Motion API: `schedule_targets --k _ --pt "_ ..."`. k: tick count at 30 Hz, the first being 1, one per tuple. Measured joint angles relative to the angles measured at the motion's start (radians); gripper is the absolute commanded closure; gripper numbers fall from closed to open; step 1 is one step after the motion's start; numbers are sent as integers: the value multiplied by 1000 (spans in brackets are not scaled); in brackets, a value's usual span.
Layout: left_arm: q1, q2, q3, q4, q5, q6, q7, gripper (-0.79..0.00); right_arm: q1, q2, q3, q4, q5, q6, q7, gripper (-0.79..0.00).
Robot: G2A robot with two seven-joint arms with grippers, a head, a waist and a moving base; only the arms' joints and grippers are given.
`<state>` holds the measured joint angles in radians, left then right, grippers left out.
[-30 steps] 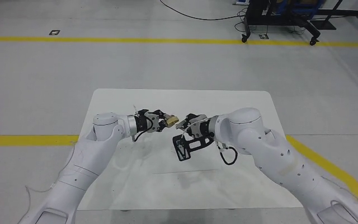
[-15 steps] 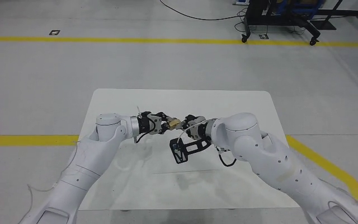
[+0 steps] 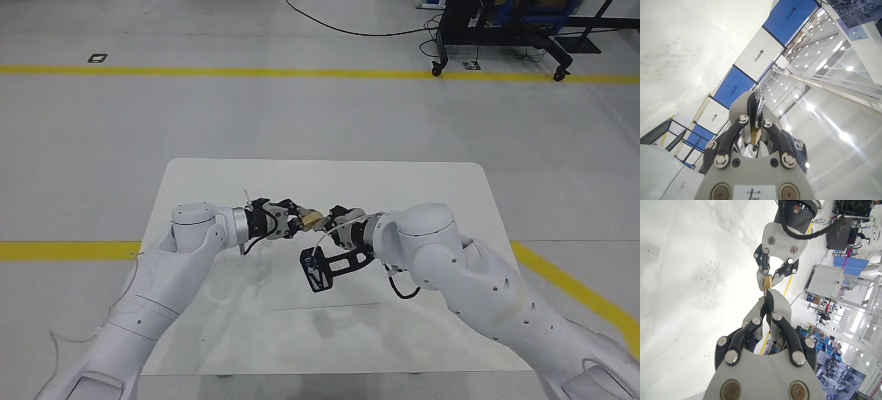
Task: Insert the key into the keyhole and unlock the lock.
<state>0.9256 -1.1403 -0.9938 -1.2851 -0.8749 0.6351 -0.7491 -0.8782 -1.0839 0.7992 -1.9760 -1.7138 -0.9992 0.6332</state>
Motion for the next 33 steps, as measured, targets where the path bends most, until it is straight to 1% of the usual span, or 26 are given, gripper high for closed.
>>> schedule_targets --k 9,21,32,33 --pt "-2 -1 -2 2 0 3 -3 0 7 -12 -21 8 4 2 45 0" --pt "4 -3 -7 1 -8 4 2 0 4 -32 -53 -6 -11 36 151 0" --pt "5 -2 -12 -8 -1 -1 -14 0 14 -47 -57 28 23 46 147 -6" --pt "5 -2 -12 -9 0 -2 -16 0 14 -47 -53 31 27 47 144 -265"
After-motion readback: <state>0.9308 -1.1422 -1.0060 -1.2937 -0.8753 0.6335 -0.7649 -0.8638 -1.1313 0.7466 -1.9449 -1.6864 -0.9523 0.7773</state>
